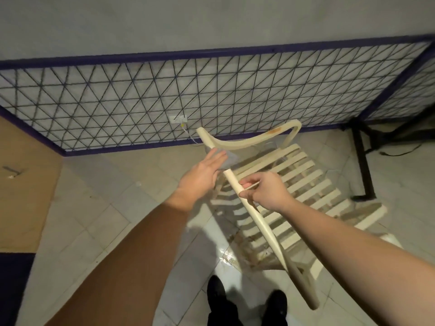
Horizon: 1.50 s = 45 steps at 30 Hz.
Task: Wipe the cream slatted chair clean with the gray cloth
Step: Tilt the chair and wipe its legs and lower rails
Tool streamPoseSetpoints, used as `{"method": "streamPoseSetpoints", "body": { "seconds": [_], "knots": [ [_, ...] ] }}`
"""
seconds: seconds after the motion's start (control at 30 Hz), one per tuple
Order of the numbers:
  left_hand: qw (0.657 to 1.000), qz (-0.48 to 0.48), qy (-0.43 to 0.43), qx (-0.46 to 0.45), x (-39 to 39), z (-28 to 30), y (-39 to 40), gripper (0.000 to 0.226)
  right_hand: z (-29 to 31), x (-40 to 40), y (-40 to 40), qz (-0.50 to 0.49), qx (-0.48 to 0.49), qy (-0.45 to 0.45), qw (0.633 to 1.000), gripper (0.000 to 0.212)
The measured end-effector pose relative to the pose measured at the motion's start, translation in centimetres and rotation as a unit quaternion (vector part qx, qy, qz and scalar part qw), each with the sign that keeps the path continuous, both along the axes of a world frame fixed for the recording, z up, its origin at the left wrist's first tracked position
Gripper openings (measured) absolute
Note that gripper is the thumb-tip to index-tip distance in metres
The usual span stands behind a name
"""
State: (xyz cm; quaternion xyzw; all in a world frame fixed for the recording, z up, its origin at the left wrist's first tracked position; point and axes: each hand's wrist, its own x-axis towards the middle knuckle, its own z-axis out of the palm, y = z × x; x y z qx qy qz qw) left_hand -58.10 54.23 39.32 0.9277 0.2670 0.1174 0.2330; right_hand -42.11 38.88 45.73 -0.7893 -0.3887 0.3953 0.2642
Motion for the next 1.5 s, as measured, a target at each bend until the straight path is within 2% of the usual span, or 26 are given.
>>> {"method": "streamPoseSetpoints", "body": {
  "seconds": [0.1, 0.2, 0.23, 0.27, 0.3, 0.37, 0.4, 0.43, 0.5, 0.6, 0.7, 0.8, 0.87, 0.97, 1.03, 1.07, 1.1, 1.2, 1.3, 1.4, 1.43, 1.5],
  "knots": [
    [0.990, 0.133, -0.006, -0.053, 1.1, 0.6, 4.3, 0.057, 0.0, 0.2, 0.1, -0.005, -0.017, 0.000, 1.000, 0.022],
    [0.941, 0.324, -0.039, -0.092, 2.3, 3.4, 7.8, 0.037, 0.1, 0.3, 0.1, 0.008, -0.017, -0.012, 1.000, 0.024],
    [0.930, 0.349, -0.068, -0.098, 2.7, 4.4, 8.2, 0.032, 0.2, 0.3, 0.1, 0.013, -0.018, -0.015, 1.000, 0.024],
    [0.936, 0.324, -0.100, -0.094, 2.9, 4.8, 8.3, 0.030, 0.3, 0.2, 0.1, 0.017, -0.020, -0.018, 0.999, 0.025],
    [0.956, 0.256, -0.114, -0.084, 3.0, 5.0, 8.1, 0.030, 0.3, 0.2, 0.1, 0.019, -0.021, -0.020, 0.999, 0.025],
    [0.994, 0.074, -0.048, -0.065, 2.6, 4.1, 7.1, 0.036, 0.4, 0.2, 0.1, 0.018, -0.023, -0.025, 0.999, 0.025],
    [0.998, 0.031, -0.006, -0.054, 2.1, 3.1, 7.0, 0.038, 0.4, 0.1, 0.1, 0.017, -0.025, -0.027, 0.999, 0.024],
    [0.998, 0.031, -0.001, -0.058, 1.9, 2.3, 7.2, 0.038, 0.4, 0.0, 0.1, 0.018, -0.028, -0.030, 0.999, 0.023],
    [0.985, 0.126, -0.053, -0.109, 2.3, 2.4, 8.0, 0.035, 0.4, -0.1, 0.2, 0.018, -0.028, -0.038, 0.999, 0.022],
    [0.931, 0.276, -0.055, -0.230, 3.7, 4.3, 9.0, 0.034, 0.3, -0.3, 0.1, 0.007, -0.025, -0.043, 0.999, 0.023],
    [0.884, 0.331, -0.124, -0.306, 4.0, 4.3, 7.8, 0.033, 0.3, -0.6, -0.3, -0.015, -0.019, -0.036, 0.999, 0.024],
    [0.795, 0.387, -0.210, -0.418, 3.2, 2.8, 4.9, 0.026, -0.2, -0.7, -0.7, -0.025, -0.008, -0.030, 0.999, 0.024],
    [0.731, 0.409, -0.233, -0.494, 3.1, 2.7, 2.6, 0.039, -0.4, -0.7, -0.8, -0.023, -0.007, -0.039, 0.999, 0.024],
    [0.687, 0.417, -0.244, -0.543, 3.4, 1.5, -0.6, 0.049, -0.4, -0.9, -0.8, -0.022, -0.012, -0.057, 0.998, 0.025],
    [0.700, 0.413, -0.247, -0.528, 3.2, 1.0, -3.2, 0.038, 0.0, -1.0, -0.9, -0.002, -0.009, -0.077, 0.997, 0.026],
    [0.722, 0.404, -0.236, -0.509, 2.9, 1.3, -4.7, 0.026, 0.3, -0.9, -1.1, 0.014, -0.006, -0.082, 0.997, 0.024],
    [0.745, 0.396, -0.226, -0.486, 2.8, 1.8, -6.4, 0.025, 0.6, -0.8, -1.5, 0.025, 0.000, -0.079, 0.997, 0.021],
    [0.792, 0.384, -0.200, -0.431, 2.6, 2.9, -11.5, 0.038, 0.9, 0.2, -3.7, 0.015, 0.014, -0.039, 0.999, 0.014],
    [0.812, 0.377, -0.193, -0.402, 2.6, 3.8, -15.4, 0.046, 0.5, 2.0, -6.8, 0.013, 0.000, -0.069, 0.998, 0.020],
    [0.833, 0.380, -0.187, -0.357, 2.8, 4.5, -18.6, 0.049, 0.6, 3.5, -10.4, 0.053, -0.025, -0.091, 0.994, 0.020],
    [0.846, 0.374, -0.181, -0.334, 2.9, 4.8, -19.6, 0.048, 0.6, 3.9, -11.6, 0.064, -0.031, -0.098, 0.993, 0.019],
    [0.899, 0.332, -0.125, -0.256, 2.9, 4.8, -21.7, 0.031, 0.3, 4.6, -14.0, 0.069, -0.041, -0.100, 0.992, 0.020]
  ]
}}
